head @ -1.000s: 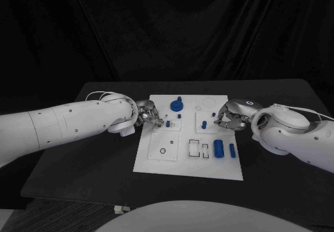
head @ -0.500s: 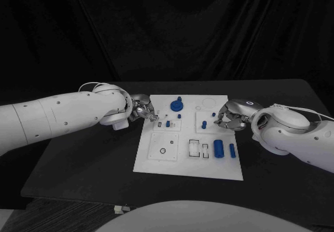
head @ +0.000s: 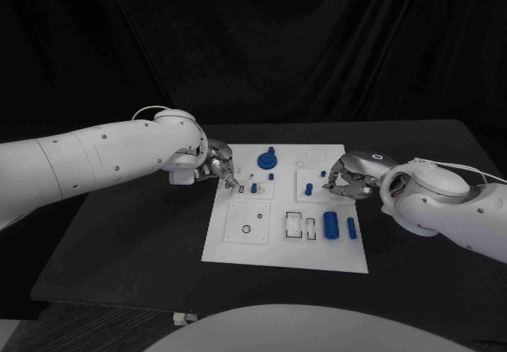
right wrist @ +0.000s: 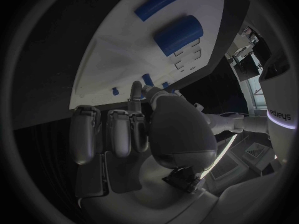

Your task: Assemble the parts on the task board

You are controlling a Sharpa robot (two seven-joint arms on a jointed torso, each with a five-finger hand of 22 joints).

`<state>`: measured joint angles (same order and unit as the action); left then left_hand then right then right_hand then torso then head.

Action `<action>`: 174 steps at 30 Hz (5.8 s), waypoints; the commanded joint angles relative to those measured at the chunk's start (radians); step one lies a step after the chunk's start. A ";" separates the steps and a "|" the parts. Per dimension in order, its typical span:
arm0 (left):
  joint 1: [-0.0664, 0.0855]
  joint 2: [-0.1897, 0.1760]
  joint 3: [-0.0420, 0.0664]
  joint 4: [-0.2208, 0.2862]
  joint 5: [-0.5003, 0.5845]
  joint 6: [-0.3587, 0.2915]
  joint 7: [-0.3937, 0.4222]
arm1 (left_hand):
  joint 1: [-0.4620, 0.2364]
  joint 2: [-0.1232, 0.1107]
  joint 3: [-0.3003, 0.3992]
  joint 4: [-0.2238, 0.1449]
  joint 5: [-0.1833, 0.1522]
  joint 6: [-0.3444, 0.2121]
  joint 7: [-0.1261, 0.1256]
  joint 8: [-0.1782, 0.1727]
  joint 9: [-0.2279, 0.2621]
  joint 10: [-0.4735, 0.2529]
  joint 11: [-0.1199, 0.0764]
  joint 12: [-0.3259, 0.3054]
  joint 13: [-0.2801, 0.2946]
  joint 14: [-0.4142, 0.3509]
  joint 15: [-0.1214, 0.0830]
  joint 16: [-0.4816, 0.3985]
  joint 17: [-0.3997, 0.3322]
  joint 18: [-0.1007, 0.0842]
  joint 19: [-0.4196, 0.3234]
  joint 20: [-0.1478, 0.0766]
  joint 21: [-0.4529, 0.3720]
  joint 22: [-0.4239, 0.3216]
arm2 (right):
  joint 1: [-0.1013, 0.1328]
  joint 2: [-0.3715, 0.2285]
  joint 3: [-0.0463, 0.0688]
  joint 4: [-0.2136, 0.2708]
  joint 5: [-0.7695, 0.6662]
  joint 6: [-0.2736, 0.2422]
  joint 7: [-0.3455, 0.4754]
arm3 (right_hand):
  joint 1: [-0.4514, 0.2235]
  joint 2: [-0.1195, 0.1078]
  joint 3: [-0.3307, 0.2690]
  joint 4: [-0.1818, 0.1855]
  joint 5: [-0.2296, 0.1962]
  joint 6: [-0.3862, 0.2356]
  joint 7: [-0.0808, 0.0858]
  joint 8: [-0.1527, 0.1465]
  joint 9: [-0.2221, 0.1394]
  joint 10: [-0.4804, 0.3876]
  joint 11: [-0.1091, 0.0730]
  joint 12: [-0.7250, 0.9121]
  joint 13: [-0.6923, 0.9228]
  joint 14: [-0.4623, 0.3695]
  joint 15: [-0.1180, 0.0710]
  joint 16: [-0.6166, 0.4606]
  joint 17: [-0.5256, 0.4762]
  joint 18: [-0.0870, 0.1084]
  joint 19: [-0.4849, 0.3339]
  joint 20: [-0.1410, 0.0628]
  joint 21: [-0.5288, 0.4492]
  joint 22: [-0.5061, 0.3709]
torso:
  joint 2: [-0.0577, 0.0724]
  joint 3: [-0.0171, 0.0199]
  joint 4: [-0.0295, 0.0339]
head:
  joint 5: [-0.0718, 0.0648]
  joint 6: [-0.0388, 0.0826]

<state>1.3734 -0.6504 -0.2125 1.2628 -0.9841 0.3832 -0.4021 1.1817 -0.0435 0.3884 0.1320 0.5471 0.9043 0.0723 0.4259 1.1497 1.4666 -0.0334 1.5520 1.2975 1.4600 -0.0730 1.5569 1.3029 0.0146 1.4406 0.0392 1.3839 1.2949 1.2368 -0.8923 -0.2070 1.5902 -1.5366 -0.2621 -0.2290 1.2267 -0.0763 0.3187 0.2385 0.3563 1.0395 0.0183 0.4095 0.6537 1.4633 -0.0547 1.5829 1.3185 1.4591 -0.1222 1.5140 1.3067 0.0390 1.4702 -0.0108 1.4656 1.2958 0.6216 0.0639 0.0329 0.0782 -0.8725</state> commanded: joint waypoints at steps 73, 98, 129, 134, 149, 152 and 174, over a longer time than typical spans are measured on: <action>-0.016 0.198 0.001 -0.272 0.135 0.175 -0.139 | -0.040 0.000 0.215 -0.110 0.128 0.060 -0.035 0.026 0.021 0.101 0.000 0.015 0.270 0.111 -0.003 0.014 0.268 0.037 -0.004 -0.002 -0.010 0.208 | -0.002 0.009 0.001 0.002 -0.002 -0.025 0.000 | 0.033 0.000 0.023 -0.013 0.024 -0.004 -0.002 -0.017 0.014 0.107 0.006 -0.012 0.252 0.084 0.001 -0.010 0.119 -0.007 0.033 0.005 -0.018 0.232 | 0.002 -0.0018 -0.0003 | 0.018 0.000; -0.034 0.211 0.001 -0.278 0.135 0.172 -0.136 | -0.043 0.000 0.215 -0.111 0.129 0.061 -0.035 0.026 0.022 0.101 0.000 0.015 0.270 0.111 -0.003 0.014 0.268 0.037 -0.004 -0.002 -0.011 0.208 | -0.002 0.011 0.001 -0.003 -0.002 -0.018 -0.001 | 0.033 0.000 0.023 -0.013 0.024 -0.004 -0.002 -0.017 0.014 0.107 0.006 -0.012 0.252 0.084 0.001 -0.010 0.119 -0.007 0.033 0.005 -0.018 0.232 | 0.002 -0.0017 0.0001 | 0.017 0.000; -0.038 0.191 0.001 -0.258 0.135 0.135 -0.114 | -0.049 0.008 0.218 -0.111 0.119 0.057 -0.034 0.025 0.025 0.099 0.001 0.012 0.268 0.111 -0.003 0.014 0.268 0.038 -0.006 -0.002 -0.011 0.207 | -0.002 0.009 0.001 -0.005 -0.002 -0.008 -0.007 | 0.033 0.001 0.025 -0.015 0.025 -0.004 0.000 -0.018 0.015 0.107 0.007 -0.012 0.252 0.084 0.001 -0.011 0.117 -0.006 0.033 0.005 -0.020 0.231 | 0.002 -0.0016 0.0002 | 0.015 0.000; -0.036 0.177 0.001 -0.235 0.135 0.117 -0.107 | -0.049 0.008 0.218 -0.111 0.119 0.057 -0.034 0.025 0.025 0.100 0.001 0.013 0.269 0.111 -0.003 0.014 0.268 0.037 -0.004 -0.002 -0.010 0.208 | -0.002 0.009 0.001 -0.006 -0.002 -0.007 -0.008 | 0.033 0.001 0.025 -0.015 0.025 -0.004 0.000 -0.018 0.015 0.107 0.007 -0.012 0.252 0.084 0.001 -0.011 0.117 -0.006 0.033 0.005 -0.020 0.231 | 0.002 -0.0014 0.0007 | 0.015 0.000; -0.025 0.162 0.001 -0.207 0.135 0.121 -0.102 | -0.051 0.009 0.218 -0.112 0.117 0.058 -0.034 0.026 0.026 0.099 0.001 0.011 0.268 0.111 -0.003 0.014 0.268 0.037 -0.005 -0.002 -0.011 0.207 | -0.002 0.008 0.001 -0.006 -0.002 -0.007 -0.008 | 0.033 0.001 0.025 -0.015 0.025 -0.004 0.000 -0.018 0.015 0.107 0.007 -0.012 0.252 0.084 0.001 -0.011 0.117 -0.006 0.033 0.005 -0.020 0.231 | 0.001 -0.0015 0.0006 | 0.011 0.000; -0.025 0.162 0.001 -0.206 0.135 0.124 -0.101 | -0.052 0.009 0.219 -0.112 0.116 0.058 -0.034 0.026 0.026 0.098 0.001 0.010 0.267 0.111 -0.003 0.014 0.268 0.038 -0.006 -0.002 -0.012 0.207 | -0.002 0.009 0.001 -0.006 -0.002 -0.007 -0.008 | 0.033 0.001 0.025 -0.015 0.025 -0.004 0.000 -0.018 0.015 0.107 0.007 -0.012 0.252 0.084 0.001 -0.011 0.117 -0.006 0.033 0.005 -0.020 0.231 | 0.001 -0.0017 0.0001 | 0.013 0.000; -0.026 0.174 0.001 -0.224 0.135 0.121 -0.113 | -0.086 0.024 0.217 -0.116 0.014 0.051 -0.035 0.018 0.034 0.094 0.001 0.005 0.263 0.111 -0.001 0.014 0.268 0.040 -0.015 -0.001 -0.022 0.203 | -0.002 0.012 0.001 -0.009 -0.002 -0.005 -0.008 | 0.033 0.001 0.026 -0.016 0.026 -0.005 0.000 -0.019 0.016 0.107 0.008 -0.012 0.252 0.084 0.001 -0.011 0.116 -0.006 0.032 0.005 -0.022 0.231 | 0.002 -0.0017 0.0000 | 0.013 0.000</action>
<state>1.3465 -0.4791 -0.2119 1.0388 -0.8523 0.5054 -0.5237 1.0896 -0.0382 0.4737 0.0467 0.5314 0.9209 0.0882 0.4322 1.1521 1.4666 -0.0333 1.5521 1.2975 1.4600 -0.0730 1.5569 1.3029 0.0146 1.4366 0.0425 1.3722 1.2949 1.2367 -0.8800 -0.2070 1.5815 -1.5365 -0.2701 -0.2256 1.2270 -0.0762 0.3297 0.2275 0.3564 1.0396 0.0183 0.4094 0.6574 1.4633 -0.0547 1.5829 1.3185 1.4591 -0.1222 1.5139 1.3067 0.0390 1.4702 -0.0108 1.4653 1.2958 0.6238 0.0623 0.0329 0.0911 -0.8725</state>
